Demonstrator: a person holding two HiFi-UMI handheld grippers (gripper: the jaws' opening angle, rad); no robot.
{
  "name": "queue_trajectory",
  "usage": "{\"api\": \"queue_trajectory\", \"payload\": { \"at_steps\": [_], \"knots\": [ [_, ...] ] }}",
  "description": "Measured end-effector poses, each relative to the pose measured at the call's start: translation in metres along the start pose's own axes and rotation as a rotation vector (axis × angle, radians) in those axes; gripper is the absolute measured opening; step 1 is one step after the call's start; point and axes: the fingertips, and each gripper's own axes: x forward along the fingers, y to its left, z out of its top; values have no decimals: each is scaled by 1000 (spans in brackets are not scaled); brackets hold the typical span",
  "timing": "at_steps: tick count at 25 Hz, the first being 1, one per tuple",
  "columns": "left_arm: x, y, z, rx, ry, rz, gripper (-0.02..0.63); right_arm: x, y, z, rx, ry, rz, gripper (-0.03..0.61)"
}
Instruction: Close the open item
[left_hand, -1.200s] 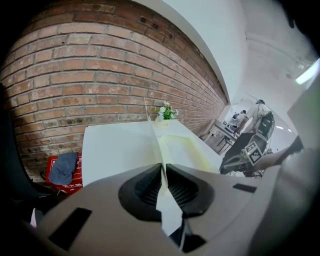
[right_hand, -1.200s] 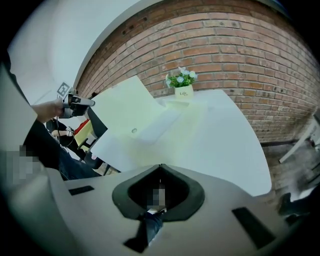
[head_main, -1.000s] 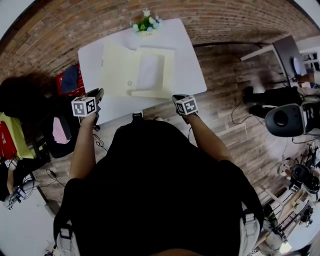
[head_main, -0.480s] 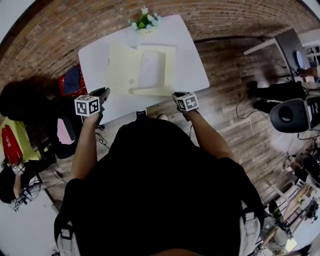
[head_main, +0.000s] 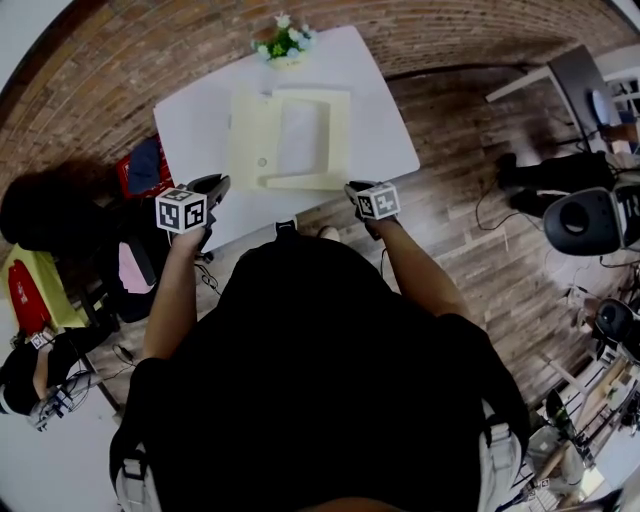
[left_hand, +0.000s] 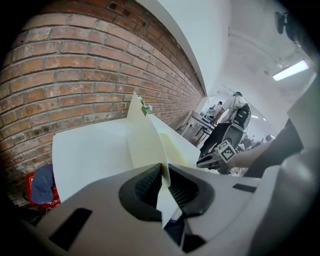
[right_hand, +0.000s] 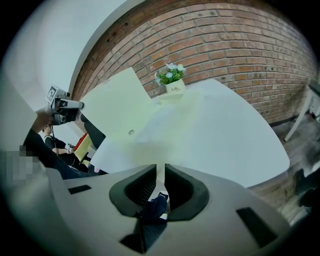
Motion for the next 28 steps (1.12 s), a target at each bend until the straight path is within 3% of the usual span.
{"api": "queue_trajectory", "payload": {
  "at_steps": [8,28],
  "knots": [
    [12,-20,9,43,27,-70,31,-3,-1,6,51,-44,-15,74],
    [57,-75,14,122,119,-267,34,3,1,1,69,-24,-31,78]
  ]
}}
